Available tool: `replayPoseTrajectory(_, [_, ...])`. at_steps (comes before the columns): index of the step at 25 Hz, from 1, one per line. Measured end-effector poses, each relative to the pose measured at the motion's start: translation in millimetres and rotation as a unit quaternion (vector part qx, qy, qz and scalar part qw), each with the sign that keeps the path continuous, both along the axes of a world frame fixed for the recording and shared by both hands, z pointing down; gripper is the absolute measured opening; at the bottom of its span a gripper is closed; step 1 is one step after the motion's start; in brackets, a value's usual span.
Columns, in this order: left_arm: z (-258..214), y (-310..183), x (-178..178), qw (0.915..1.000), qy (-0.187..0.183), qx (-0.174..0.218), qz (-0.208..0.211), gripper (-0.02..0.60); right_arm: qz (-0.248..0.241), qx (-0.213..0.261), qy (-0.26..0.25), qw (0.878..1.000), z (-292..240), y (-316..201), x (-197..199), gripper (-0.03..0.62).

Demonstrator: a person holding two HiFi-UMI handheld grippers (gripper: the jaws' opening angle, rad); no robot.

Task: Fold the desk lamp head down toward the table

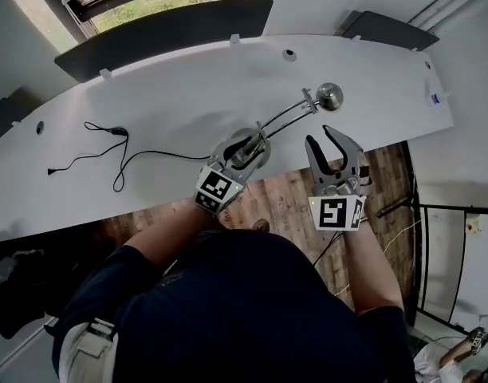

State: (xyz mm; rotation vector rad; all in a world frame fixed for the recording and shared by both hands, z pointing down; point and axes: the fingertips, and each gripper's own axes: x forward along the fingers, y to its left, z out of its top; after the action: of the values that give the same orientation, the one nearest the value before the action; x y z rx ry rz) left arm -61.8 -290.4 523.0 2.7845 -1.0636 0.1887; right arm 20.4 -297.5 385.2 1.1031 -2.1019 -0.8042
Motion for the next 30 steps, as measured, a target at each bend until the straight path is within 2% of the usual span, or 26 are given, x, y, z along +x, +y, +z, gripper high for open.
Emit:
replayPoseTrajectory(5, [4,-12,7,0.9999,-0.003,0.010,0.003,0.160,-0.007,0.036,0.081,0.996,0,-21,-5,0.163])
replayPoseTrajectory(11, [15,-20,12,0.9999,-0.008,0.013,0.000,0.161,-0.014,0.080,0.172,0.982,5,-37,-8,0.165])
replayPoseTrajectory(19, [15,-34,26,0.9999,0.006,-0.003,-0.008,0.160,-0.033,0.133,0.279,0.950,10,-46,-16,0.149])
replayPoseTrajectory(22, [16,-37,25,0.9998,0.008,-0.002,-0.019,0.129,-0.030,0.139,0.284,0.948,11,-46,-16,0.121])
replayPoseTrajectory(26, [20,-39,24,0.9997,0.006,0.014,-0.020,0.127,-0.020,0.122,0.249,0.960,11,-47,-14,0.114])
replayPoseTrajectory(30, [22,-41,23,0.9994,0.003,0.026,-0.021,0.127,-0.019,0.118,0.229,0.966,10,-48,-13,0.115])
